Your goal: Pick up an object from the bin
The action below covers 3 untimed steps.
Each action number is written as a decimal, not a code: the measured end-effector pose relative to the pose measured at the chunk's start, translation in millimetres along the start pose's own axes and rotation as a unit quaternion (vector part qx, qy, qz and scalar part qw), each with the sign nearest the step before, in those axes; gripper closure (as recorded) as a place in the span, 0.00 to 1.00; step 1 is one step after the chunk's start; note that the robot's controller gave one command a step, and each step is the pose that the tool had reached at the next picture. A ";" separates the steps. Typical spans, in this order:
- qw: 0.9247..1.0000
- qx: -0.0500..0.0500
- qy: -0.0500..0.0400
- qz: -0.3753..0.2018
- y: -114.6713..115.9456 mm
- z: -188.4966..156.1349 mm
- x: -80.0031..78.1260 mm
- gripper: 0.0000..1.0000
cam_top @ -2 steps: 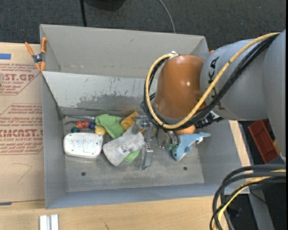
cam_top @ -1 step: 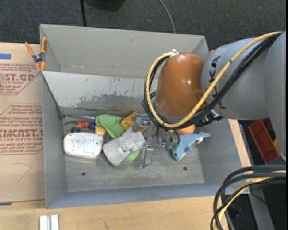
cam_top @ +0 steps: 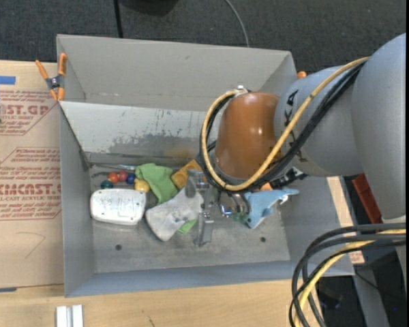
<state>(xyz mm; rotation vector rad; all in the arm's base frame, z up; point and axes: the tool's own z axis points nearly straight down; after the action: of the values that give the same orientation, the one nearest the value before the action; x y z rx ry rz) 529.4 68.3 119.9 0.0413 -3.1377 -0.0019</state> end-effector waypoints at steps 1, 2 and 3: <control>0.996 -0.001 -0.006 -0.087 8.1 48.3 -7.3 1.00; 0.996 -0.001 -0.006 -0.087 8.1 48.3 -7.3 1.00; 0.994 0.000 -0.005 -0.105 8.8 31.5 -9.7 1.00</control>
Offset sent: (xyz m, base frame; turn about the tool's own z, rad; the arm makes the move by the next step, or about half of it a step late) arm 0.0000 0.0000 0.0000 0.0000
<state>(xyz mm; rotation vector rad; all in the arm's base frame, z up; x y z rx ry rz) 538.8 77.4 88.3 0.3707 -3.1260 -0.0041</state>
